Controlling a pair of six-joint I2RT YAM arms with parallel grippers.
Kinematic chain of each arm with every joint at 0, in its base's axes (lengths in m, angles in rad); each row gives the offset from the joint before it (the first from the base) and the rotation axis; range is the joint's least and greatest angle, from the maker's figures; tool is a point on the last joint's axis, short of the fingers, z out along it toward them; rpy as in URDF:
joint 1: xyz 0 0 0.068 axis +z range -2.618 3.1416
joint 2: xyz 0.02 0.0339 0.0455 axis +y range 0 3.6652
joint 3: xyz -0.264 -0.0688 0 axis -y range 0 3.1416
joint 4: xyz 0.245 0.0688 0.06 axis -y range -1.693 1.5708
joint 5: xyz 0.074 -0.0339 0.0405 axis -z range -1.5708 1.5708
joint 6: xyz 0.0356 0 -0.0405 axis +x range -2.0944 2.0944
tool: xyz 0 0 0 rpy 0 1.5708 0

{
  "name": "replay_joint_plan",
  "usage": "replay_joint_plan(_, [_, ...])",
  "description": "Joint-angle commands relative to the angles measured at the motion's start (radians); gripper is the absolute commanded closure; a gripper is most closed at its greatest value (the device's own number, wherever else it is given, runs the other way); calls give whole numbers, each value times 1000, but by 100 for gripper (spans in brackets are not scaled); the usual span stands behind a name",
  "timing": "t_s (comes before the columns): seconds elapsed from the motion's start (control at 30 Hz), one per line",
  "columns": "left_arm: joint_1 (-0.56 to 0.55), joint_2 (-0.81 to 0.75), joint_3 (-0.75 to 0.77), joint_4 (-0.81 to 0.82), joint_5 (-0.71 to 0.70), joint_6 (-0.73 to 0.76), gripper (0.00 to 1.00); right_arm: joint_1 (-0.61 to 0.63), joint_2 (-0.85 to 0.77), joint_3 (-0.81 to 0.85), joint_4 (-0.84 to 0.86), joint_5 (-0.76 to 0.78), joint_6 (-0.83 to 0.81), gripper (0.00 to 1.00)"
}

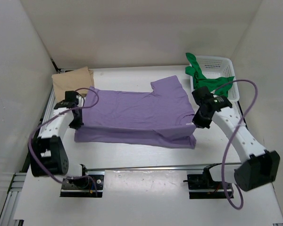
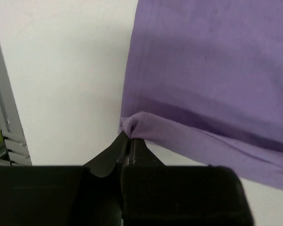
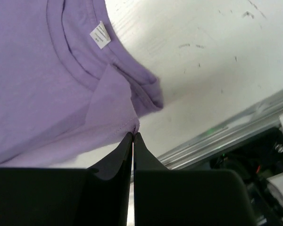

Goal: Fold and stack the t-shirts
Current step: Fold the flattened tshirt in 1/3 of the way

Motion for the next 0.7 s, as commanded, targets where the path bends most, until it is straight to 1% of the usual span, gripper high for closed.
replay_joint_plan(0.0, [1, 90, 78, 42, 1, 0, 90, -43, 83, 3, 99, 30, -105, 100])
replay_joint_plan(0.07, [1, 157, 110, 51, -10, 0, 90, -79, 126, 25, 136, 30, -131, 100])
replay_joint_plan(0.17, [1, 211, 170, 51, -10, 0, 90, -108, 172, 58, 146, 20, -160, 100])
replay_joint_plan(0.3, [1, 282, 204, 60, -19, 0, 90, -108, 207, 59, 165, 9, -180, 100])
replay_joint_plan(0.53, [-8, 333, 244, 60, -28, 0, 90, -117, 301, 59, 187, -1, -189, 100])
replay_joint_plan(0.67, [-8, 365, 264, 60, -54, 0, 90, -128, 355, 106, 196, -1, -199, 100])
